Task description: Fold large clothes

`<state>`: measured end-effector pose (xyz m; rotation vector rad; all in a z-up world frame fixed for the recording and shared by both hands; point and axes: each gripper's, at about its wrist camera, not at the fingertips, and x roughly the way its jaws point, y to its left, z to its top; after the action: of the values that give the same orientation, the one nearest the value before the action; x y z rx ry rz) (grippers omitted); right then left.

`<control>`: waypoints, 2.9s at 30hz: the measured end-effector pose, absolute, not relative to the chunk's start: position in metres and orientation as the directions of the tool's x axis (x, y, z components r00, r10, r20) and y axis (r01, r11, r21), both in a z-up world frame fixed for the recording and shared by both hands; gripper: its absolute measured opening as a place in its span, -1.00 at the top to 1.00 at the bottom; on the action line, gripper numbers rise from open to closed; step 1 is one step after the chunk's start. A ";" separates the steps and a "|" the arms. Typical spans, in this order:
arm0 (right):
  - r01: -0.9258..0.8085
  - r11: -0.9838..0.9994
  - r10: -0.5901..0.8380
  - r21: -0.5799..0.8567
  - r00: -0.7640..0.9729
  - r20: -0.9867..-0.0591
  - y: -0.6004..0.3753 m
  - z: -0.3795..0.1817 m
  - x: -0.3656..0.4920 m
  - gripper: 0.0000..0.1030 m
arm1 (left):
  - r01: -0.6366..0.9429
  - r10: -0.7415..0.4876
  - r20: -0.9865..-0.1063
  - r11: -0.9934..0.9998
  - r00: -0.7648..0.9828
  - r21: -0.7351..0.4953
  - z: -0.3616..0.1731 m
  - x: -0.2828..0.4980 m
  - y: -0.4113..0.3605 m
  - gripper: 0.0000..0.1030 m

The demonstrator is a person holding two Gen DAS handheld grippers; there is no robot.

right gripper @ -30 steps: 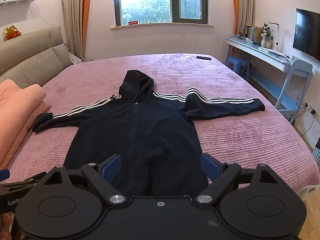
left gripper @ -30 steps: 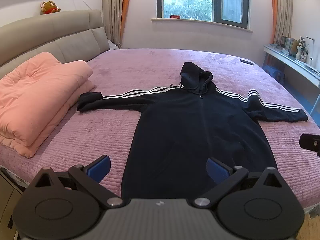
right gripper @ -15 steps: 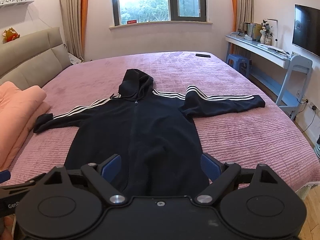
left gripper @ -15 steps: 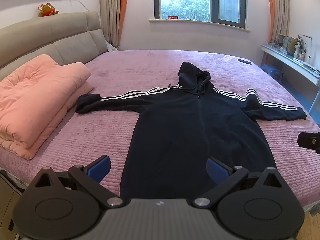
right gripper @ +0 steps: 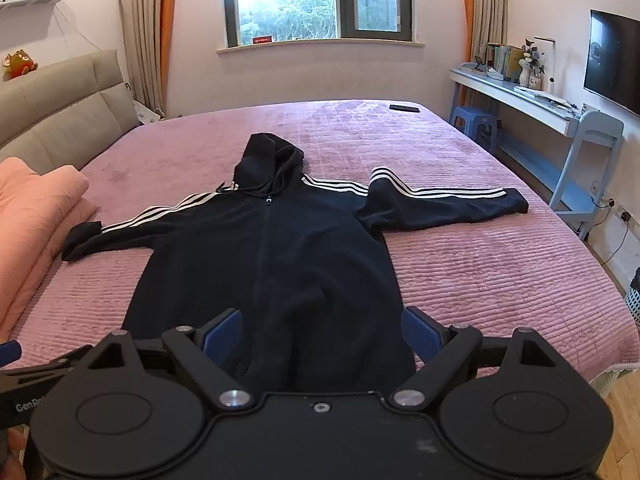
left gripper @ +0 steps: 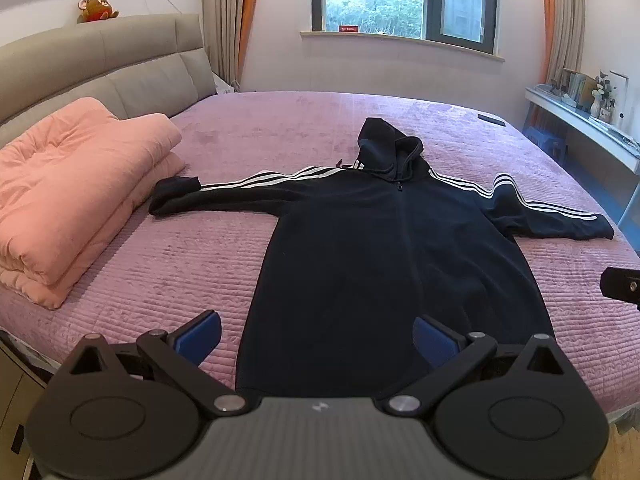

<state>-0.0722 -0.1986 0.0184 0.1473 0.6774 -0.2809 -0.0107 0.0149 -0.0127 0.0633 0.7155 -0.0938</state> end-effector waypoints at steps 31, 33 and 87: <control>0.762 0.607 -0.467 0.226 0.571 -0.675 -0.556 -0.155 0.164 -0.99 | 0.189 -0.203 -0.673 0.977 0.711 -0.096 -0.134 0.293 -0.112 -0.97; 0.769 0.585 -0.458 0.255 0.574 -0.679 -0.598 -0.158 0.177 -0.99 | 0.189 -0.177 -0.707 0.980 0.685 -0.062 -0.134 0.305 -0.124 -0.97; 0.176 0.973 -0.048 0.148 0.785 -0.617 -0.154 -0.093 0.431 0.06 | -0.023 0.079 -0.806 0.996 0.587 0.082 -0.100 0.457 0.065 -0.92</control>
<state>0.4308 -0.1545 -0.0934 0.2027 0.6577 -0.1222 0.4571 0.0648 -0.1002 0.0648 0.9417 0.0597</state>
